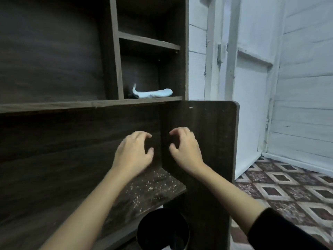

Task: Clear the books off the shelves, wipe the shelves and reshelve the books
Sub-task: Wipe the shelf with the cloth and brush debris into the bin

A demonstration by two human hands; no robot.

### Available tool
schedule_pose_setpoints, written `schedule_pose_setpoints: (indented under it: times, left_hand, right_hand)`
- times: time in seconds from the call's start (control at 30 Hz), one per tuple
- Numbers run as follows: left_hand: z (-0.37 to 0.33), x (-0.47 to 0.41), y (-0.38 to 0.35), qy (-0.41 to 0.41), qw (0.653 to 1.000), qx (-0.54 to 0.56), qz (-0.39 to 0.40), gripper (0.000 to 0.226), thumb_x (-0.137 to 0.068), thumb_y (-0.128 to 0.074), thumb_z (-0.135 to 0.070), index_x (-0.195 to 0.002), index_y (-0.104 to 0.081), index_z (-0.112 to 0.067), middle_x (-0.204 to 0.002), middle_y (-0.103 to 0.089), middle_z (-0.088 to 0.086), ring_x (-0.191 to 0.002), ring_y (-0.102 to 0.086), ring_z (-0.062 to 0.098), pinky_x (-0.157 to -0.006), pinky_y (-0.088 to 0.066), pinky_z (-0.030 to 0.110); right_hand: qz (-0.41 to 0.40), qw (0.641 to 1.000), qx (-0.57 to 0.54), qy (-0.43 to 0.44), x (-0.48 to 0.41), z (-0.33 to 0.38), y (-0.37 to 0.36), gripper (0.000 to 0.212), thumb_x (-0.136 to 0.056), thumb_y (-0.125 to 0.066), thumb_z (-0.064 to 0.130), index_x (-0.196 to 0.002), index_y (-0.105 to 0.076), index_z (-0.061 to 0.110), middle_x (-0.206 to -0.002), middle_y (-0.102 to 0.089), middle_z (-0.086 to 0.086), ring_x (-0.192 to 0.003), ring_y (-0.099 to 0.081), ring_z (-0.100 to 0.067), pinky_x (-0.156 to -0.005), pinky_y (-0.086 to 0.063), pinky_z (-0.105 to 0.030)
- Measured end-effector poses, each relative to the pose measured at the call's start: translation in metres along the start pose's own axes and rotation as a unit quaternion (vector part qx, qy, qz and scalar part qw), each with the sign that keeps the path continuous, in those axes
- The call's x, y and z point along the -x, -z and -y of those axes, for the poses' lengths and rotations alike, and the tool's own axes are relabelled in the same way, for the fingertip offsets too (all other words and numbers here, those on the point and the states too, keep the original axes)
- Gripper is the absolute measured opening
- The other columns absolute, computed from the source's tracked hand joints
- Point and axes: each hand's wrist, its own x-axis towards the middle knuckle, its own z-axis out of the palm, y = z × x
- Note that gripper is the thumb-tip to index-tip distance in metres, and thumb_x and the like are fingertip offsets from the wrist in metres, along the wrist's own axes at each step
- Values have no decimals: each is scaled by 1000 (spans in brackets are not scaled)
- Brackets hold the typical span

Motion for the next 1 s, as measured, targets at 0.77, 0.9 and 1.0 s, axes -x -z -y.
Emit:
schedule_pose_setpoints:
  times: [0.77, 0.9, 1.0]
  left_hand:
    - [17, -199, 5, -16, 980, -196, -36, 54, -83, -61, -35, -130, -49, -12, -123, -51, 12, -109, -52, 30, -78, -41, 38]
    - [18, -192, 6, -37, 984, -168, -49, 55, -81, -67, -45, -129, -54, -20, -121, -47, 11, -113, -48, 31, -87, -42, 41]
    - [17, -183, 10, -73, 987, -124, -76, 43, -82, -70, -36, -123, -62, -28, -117, -47, 7, -110, -50, 29, -86, -41, 39]
  right_hand:
    - [83, 969, 179, 149, -210, -9, -21, 74, -82, -61, 14, -148, -29, 14, -147, -40, -10, -134, -37, -27, -115, -22, -38]
    - [16, 954, 236, 185, -207, -14, -17, 62, -85, -61, 19, -143, -39, 18, -134, -44, -9, -123, -41, -28, -101, -32, -39]
    - [-4, 936, 273, 223, -205, -15, -13, 46, -88, -60, 19, -134, -53, 21, -120, -46, -11, -112, -44, -30, -84, -34, -38]
